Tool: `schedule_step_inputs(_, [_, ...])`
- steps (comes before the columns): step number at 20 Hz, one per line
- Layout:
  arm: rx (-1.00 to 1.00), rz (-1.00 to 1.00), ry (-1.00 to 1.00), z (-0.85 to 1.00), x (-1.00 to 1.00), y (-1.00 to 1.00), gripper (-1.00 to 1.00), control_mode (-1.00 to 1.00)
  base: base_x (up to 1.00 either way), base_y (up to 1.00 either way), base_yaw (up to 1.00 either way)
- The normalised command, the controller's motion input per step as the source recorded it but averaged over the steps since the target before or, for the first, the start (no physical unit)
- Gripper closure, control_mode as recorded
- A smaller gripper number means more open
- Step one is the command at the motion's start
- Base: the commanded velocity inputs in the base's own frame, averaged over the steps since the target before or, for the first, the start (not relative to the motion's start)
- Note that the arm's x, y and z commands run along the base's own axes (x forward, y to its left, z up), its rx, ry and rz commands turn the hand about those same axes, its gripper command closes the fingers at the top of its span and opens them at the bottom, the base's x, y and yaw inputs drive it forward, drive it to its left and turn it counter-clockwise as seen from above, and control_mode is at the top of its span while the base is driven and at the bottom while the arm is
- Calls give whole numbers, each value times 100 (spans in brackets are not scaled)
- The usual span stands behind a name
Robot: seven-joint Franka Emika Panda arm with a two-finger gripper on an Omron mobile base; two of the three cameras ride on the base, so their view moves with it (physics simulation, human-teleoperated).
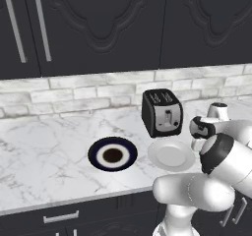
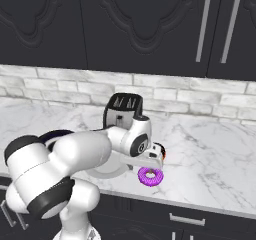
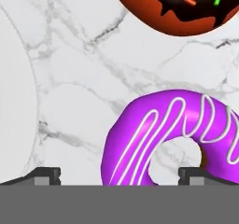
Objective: Place the pastries on the plates.
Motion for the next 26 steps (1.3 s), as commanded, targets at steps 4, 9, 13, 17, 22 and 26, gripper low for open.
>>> schedule_step_inputs(4, [0,0,0,-20,0,-2,-100,-100,0,0,0])
schedule_step_inputs(9, [0,0,0,-29,0,0,-100,-100,0,0,0])
schedule_step_inputs(13, [0,0,0,-17,0,0,-100,-100,0,0,0])
schedule_step_inputs(17, [0,0,0,0,0,0,-100,-100,0,0,0])
schedule_step_inputs(22, [0,0,0,0,0,0,100,-100,0,0,0])
schedule_step_inputs(26, [0,0,0,0,0,0,100,-100,0,0,0])
